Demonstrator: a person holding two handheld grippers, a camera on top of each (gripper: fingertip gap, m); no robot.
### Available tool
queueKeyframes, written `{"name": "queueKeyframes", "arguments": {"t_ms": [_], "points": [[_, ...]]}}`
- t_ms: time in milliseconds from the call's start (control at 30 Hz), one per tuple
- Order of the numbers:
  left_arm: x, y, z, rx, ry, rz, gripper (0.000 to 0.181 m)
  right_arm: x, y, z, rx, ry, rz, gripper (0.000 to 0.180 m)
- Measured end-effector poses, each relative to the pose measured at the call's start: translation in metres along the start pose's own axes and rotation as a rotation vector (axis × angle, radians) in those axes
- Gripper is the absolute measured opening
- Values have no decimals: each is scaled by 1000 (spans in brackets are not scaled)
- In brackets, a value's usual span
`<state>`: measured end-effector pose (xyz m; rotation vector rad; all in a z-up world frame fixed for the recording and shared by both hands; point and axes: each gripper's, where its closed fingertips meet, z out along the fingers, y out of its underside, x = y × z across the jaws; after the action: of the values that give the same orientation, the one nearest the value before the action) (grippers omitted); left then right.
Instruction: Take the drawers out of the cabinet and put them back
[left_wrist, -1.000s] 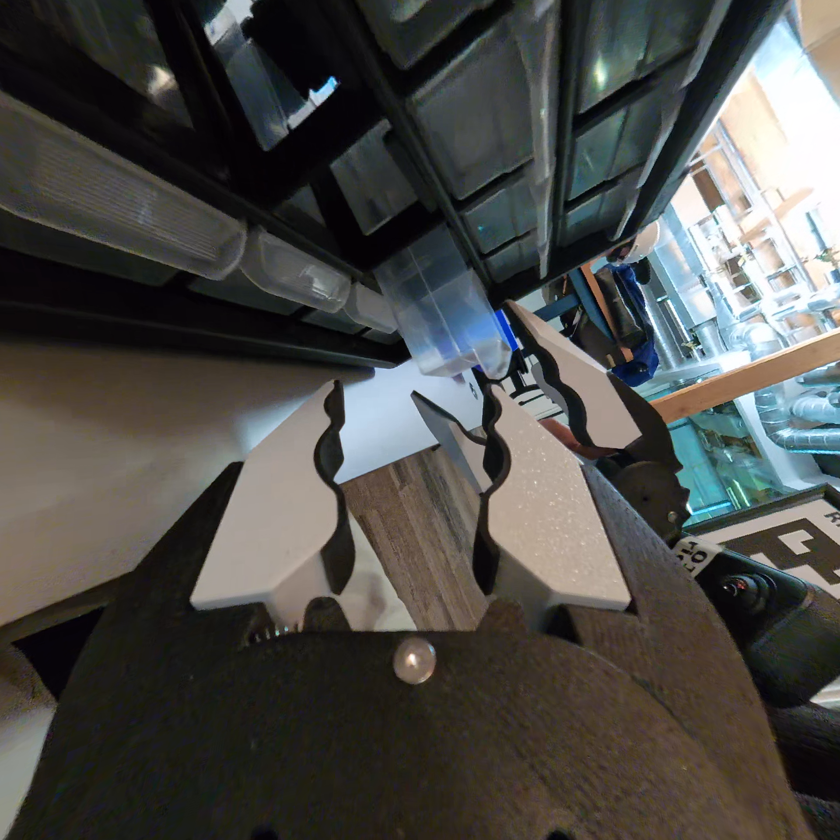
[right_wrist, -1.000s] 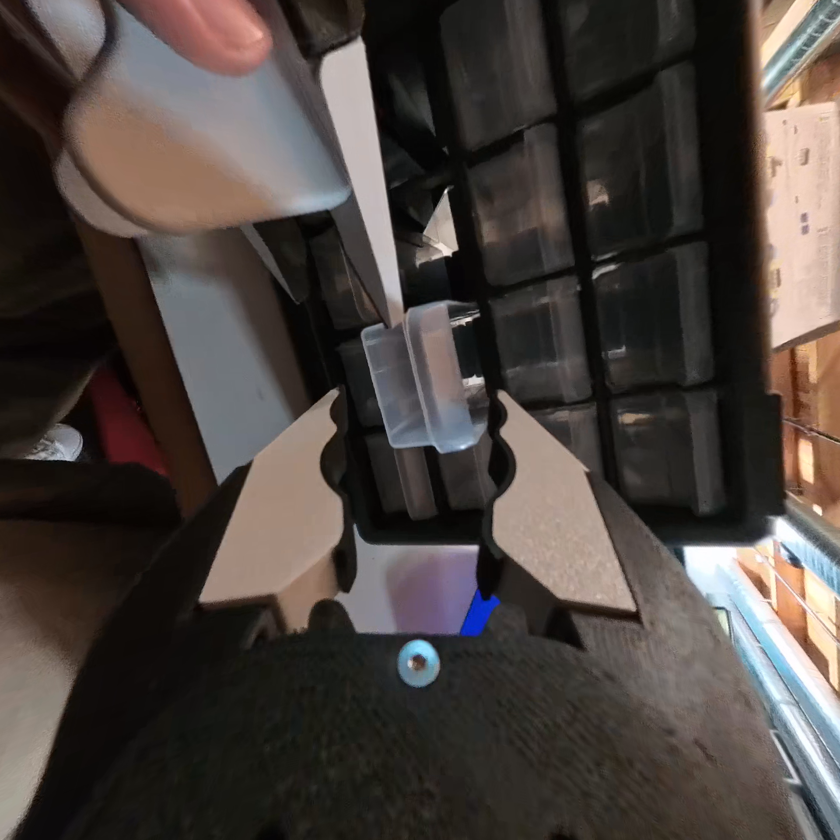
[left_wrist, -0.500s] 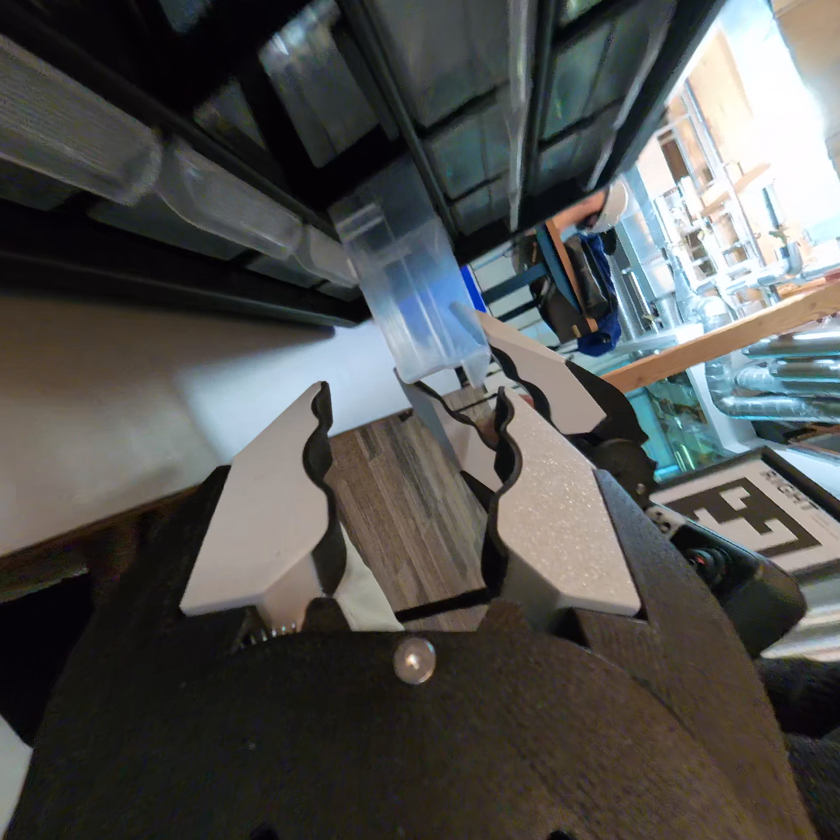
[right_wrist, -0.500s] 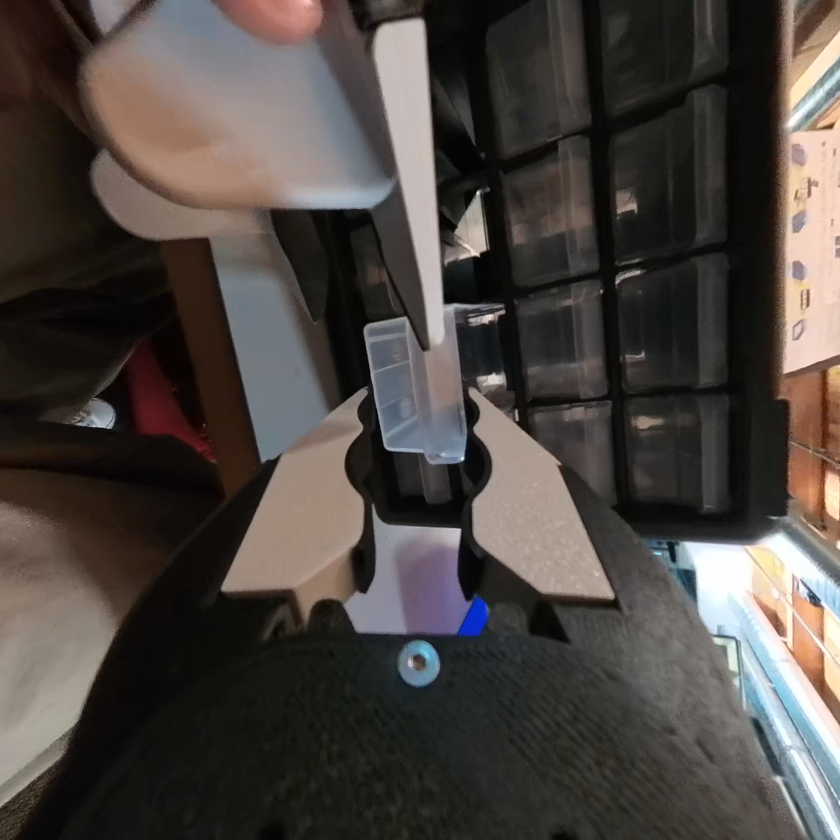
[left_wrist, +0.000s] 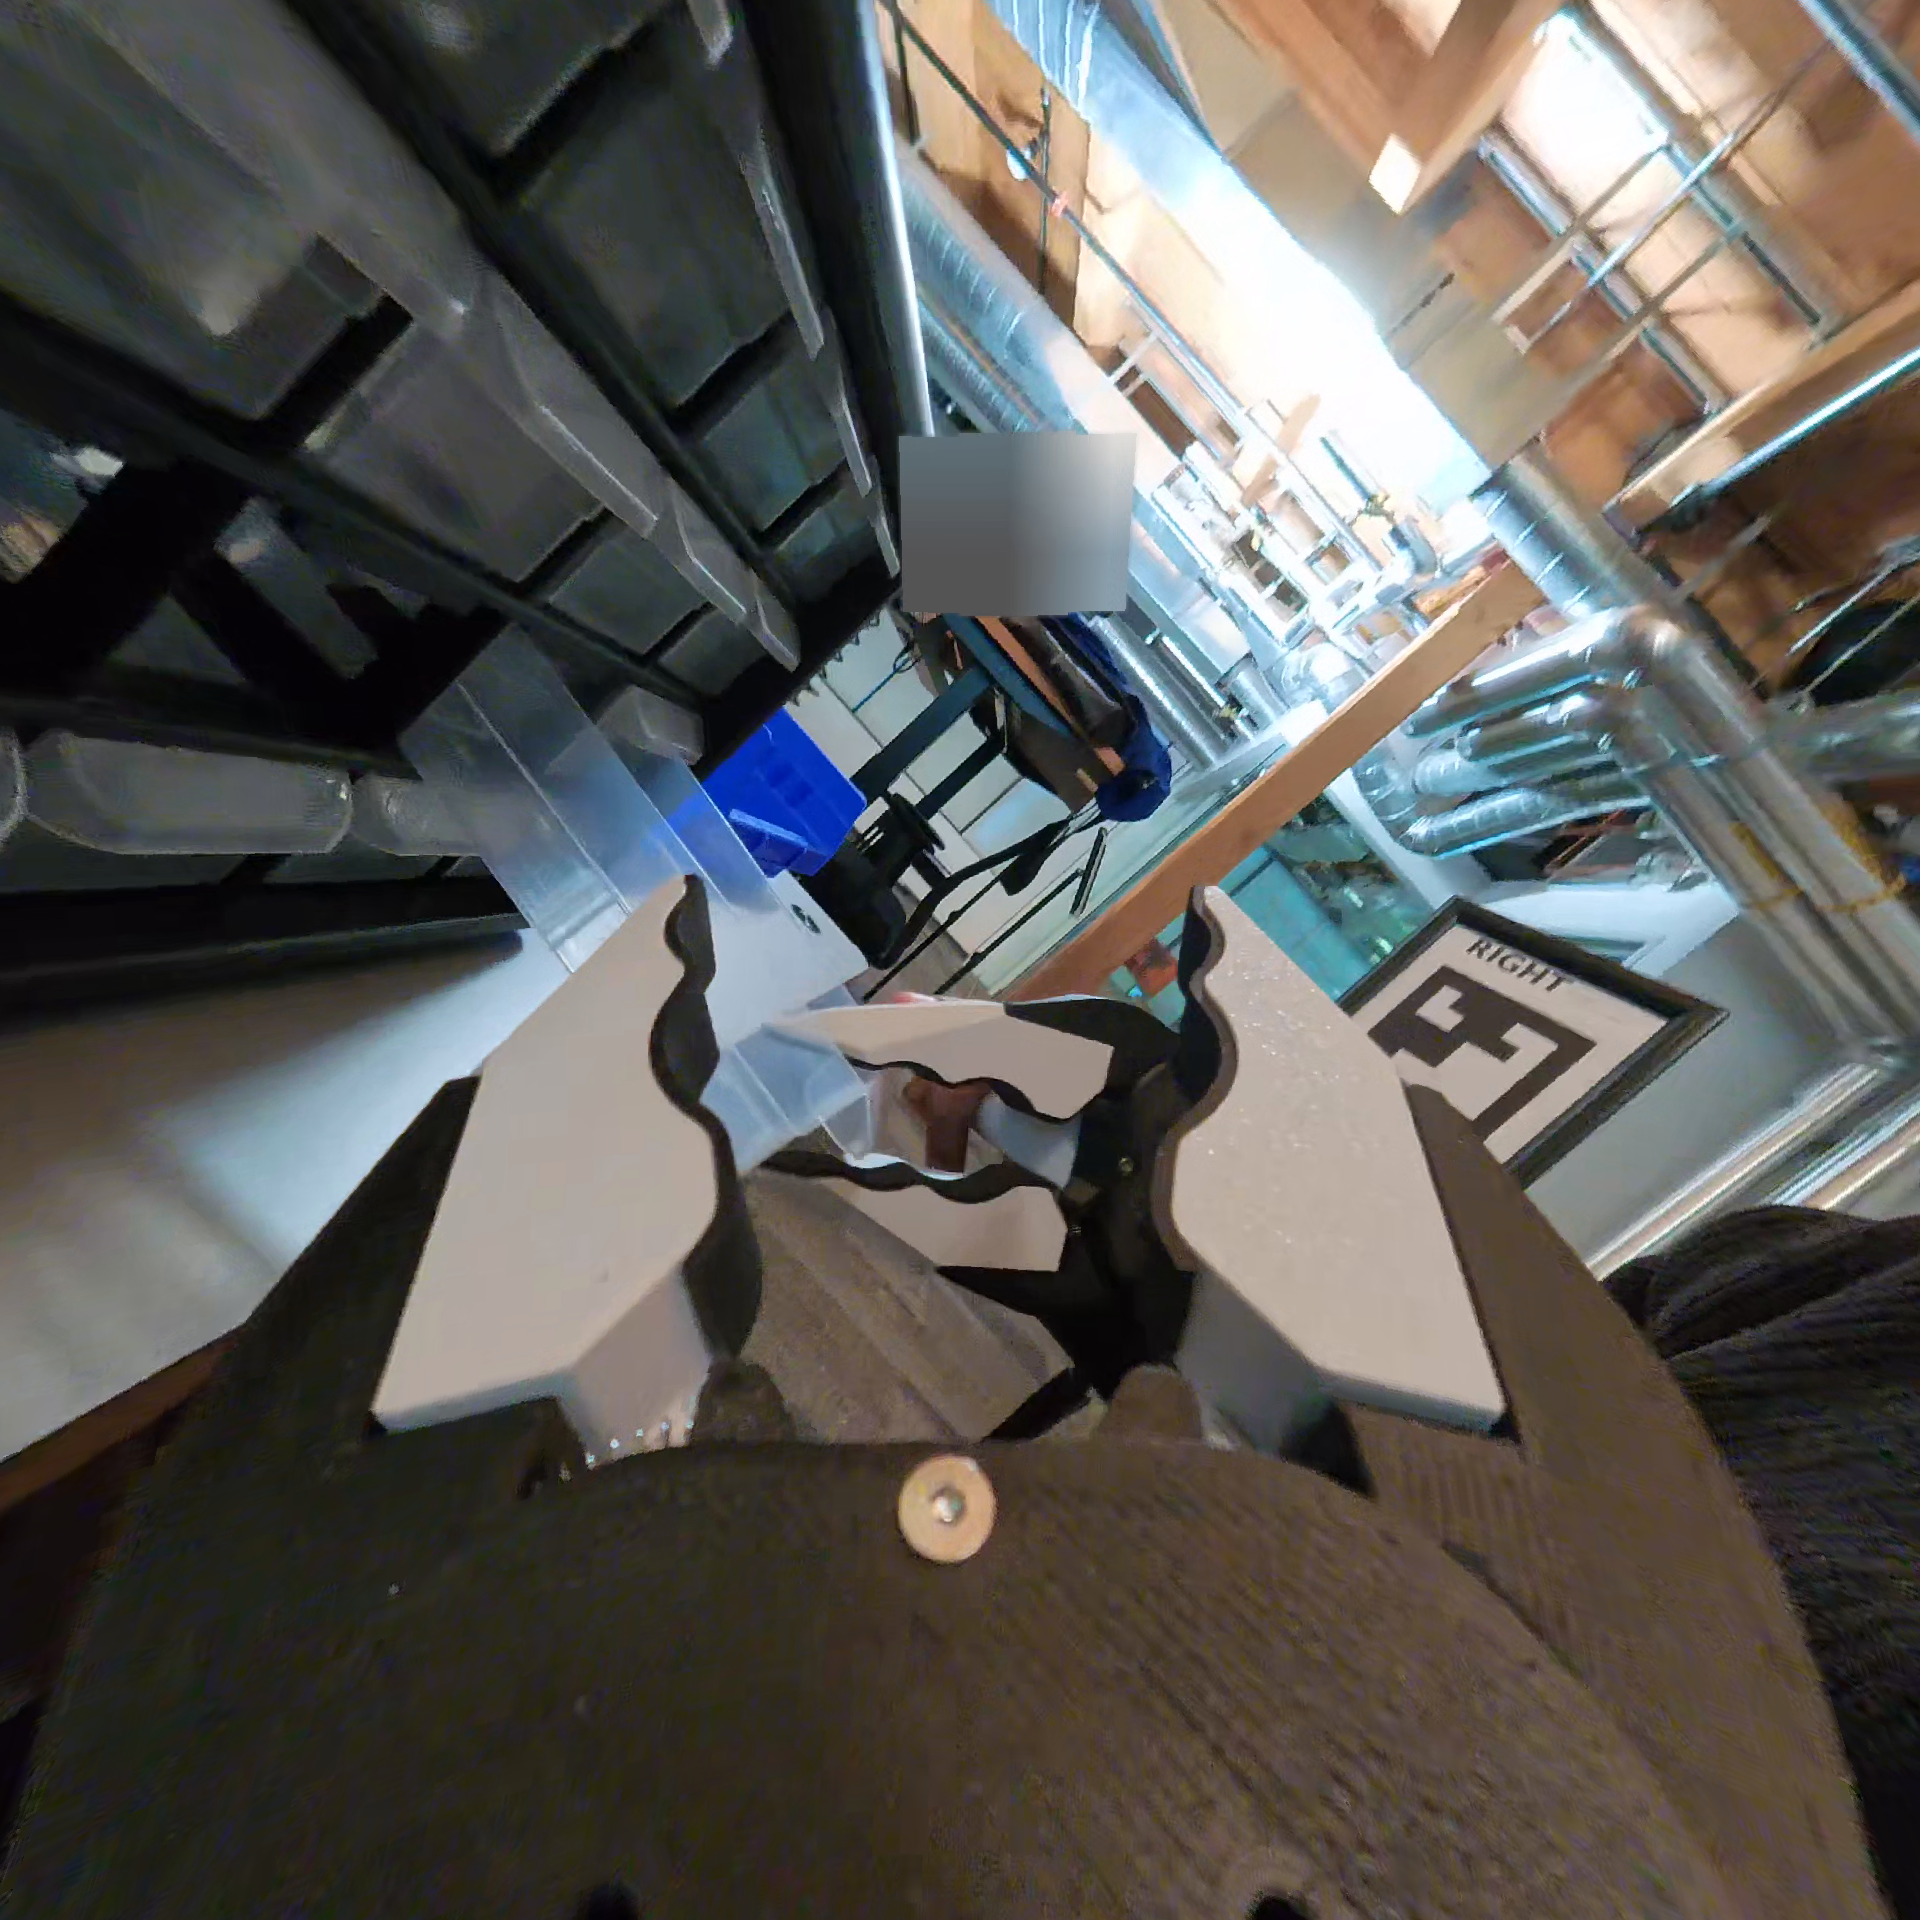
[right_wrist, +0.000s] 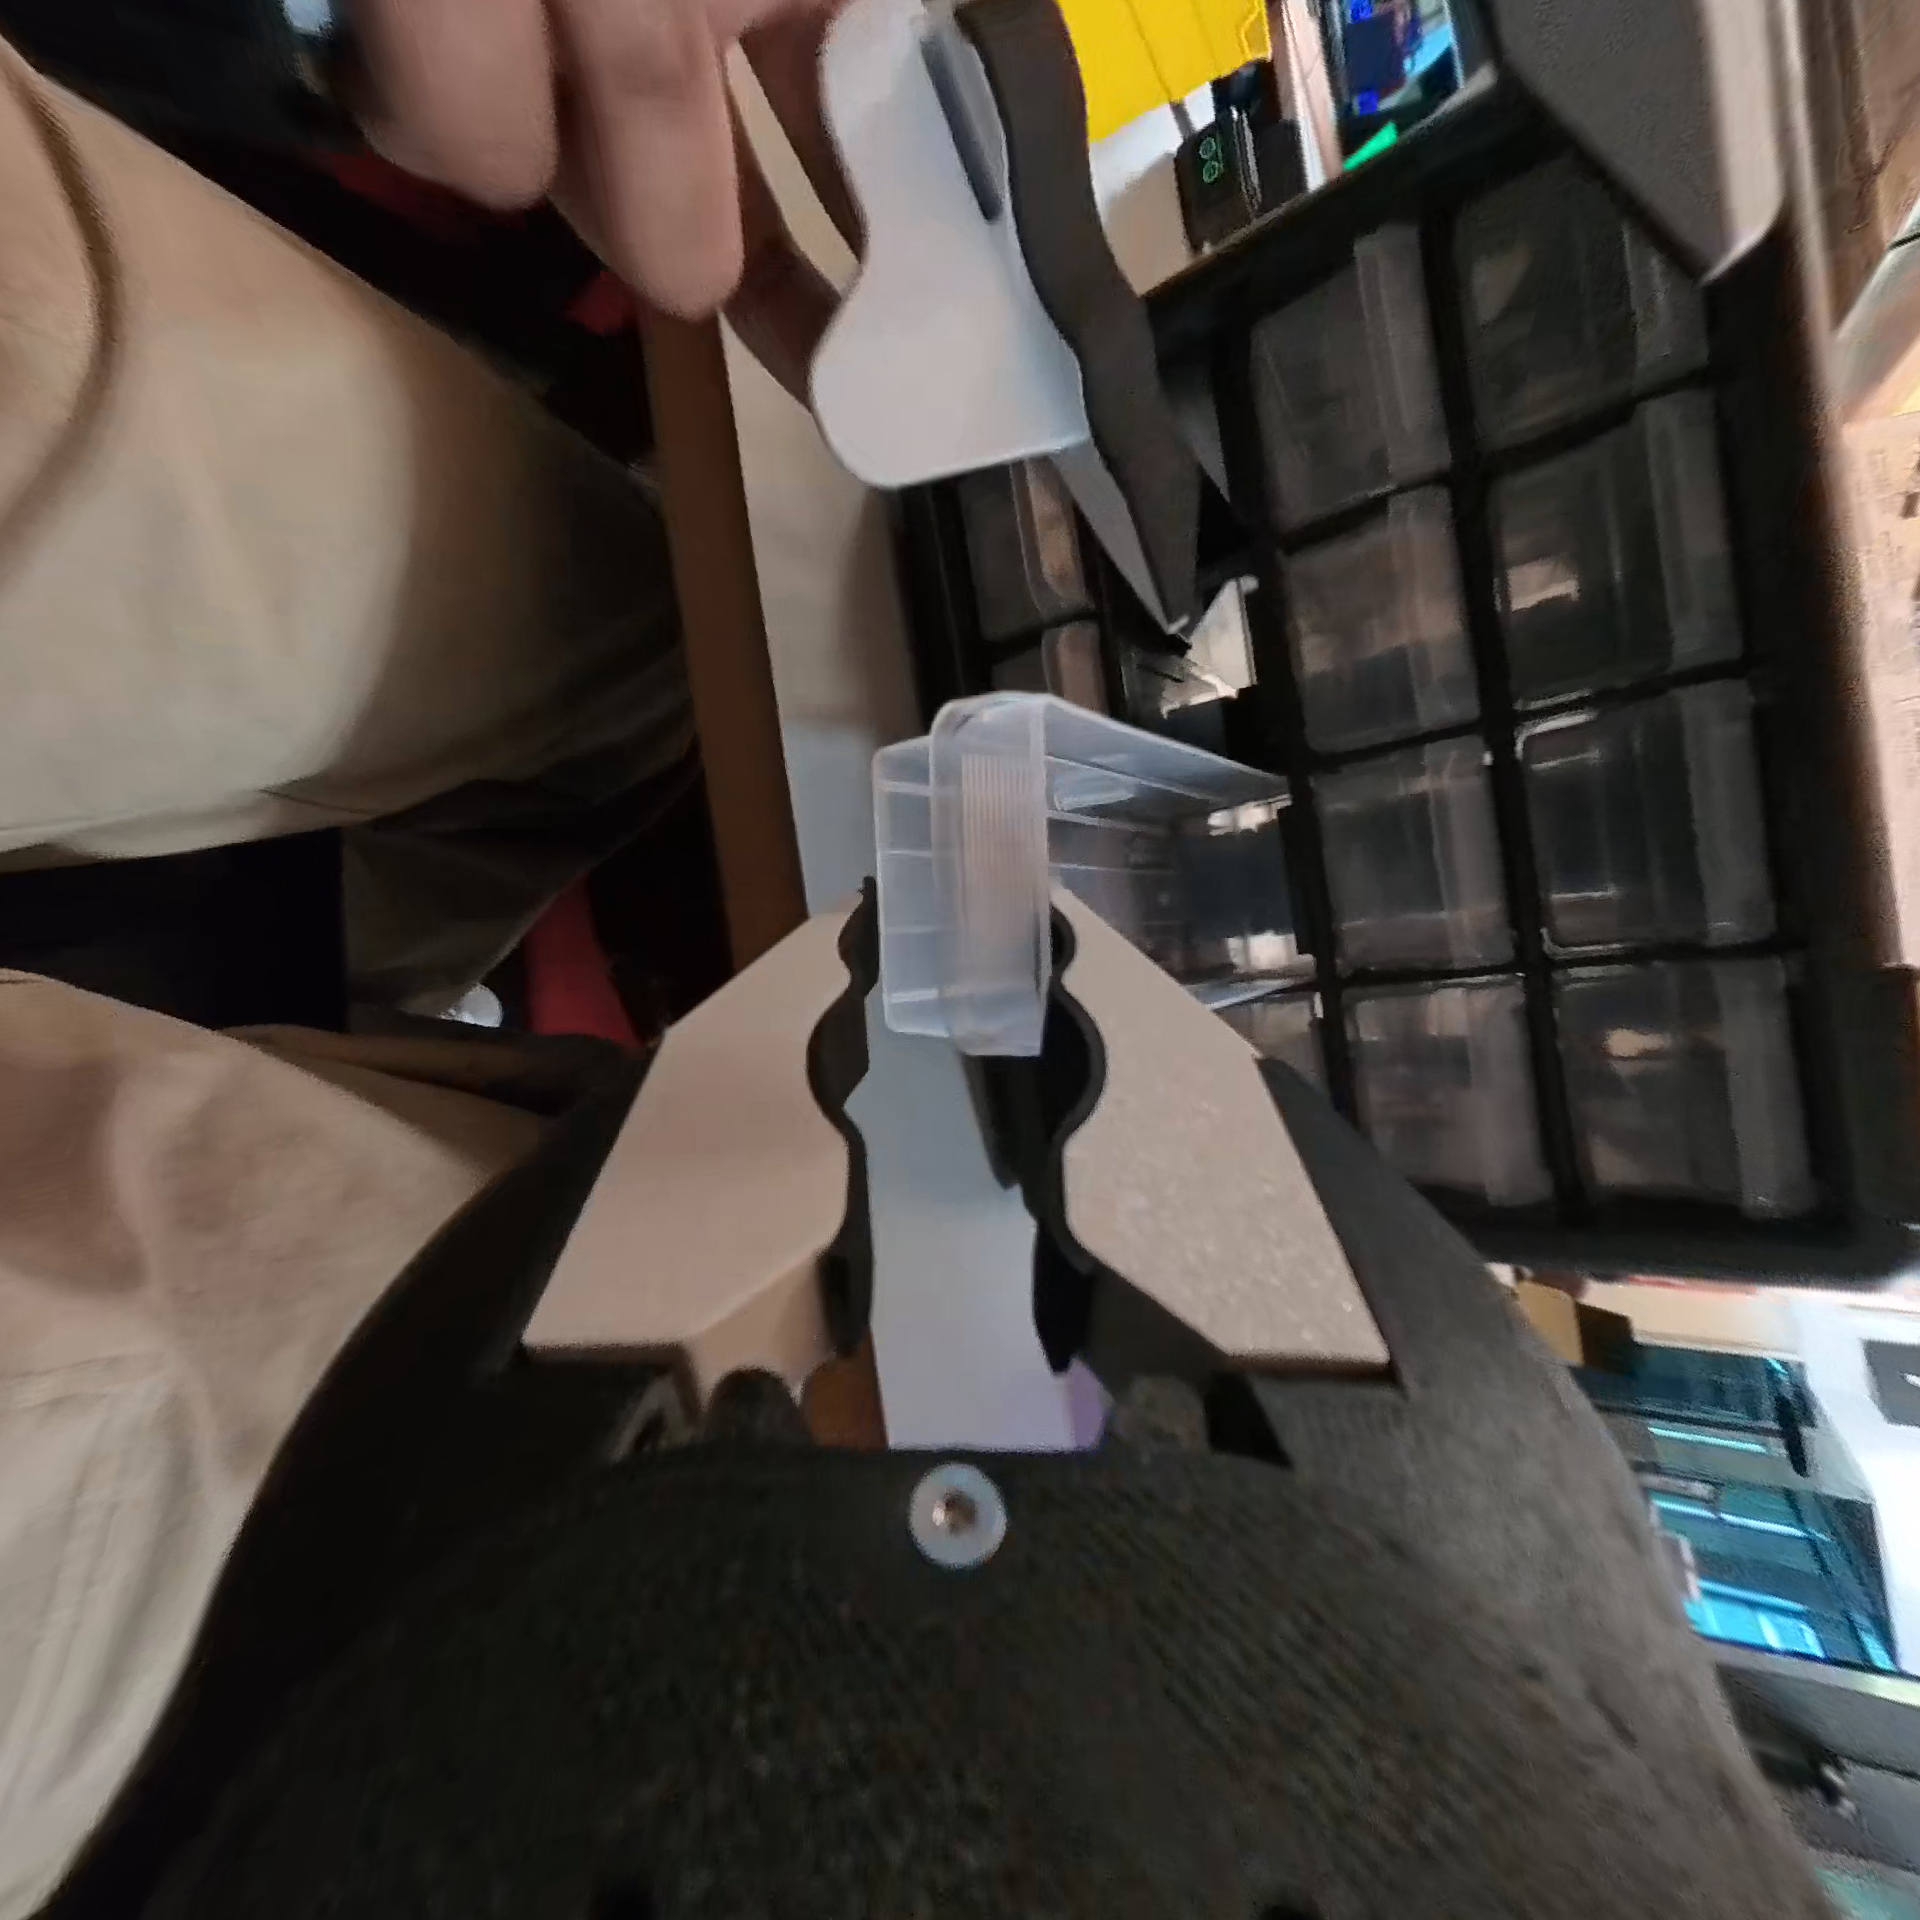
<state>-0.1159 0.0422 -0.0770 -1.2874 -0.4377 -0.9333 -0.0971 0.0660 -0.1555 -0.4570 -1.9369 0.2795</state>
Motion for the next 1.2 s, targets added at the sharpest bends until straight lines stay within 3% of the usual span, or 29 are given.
{"name": "queueKeyframes", "arguments": {"t_ms": [267,667,900,1200], "points": [[-8,-8,-4,40,-22,1,86,7,-4,-14,43,-73,159,28],[-11,-14,-6,63,-30,7,83,43,-22,-37,181,-401,466,26],[-13,-14,-6,64,-24,-33,83,61,-37,-38,407,-543,830,21],[-16,-17,-9,80,-21,-67,82,74,-48,-67,610,-674,1003,13]]}}
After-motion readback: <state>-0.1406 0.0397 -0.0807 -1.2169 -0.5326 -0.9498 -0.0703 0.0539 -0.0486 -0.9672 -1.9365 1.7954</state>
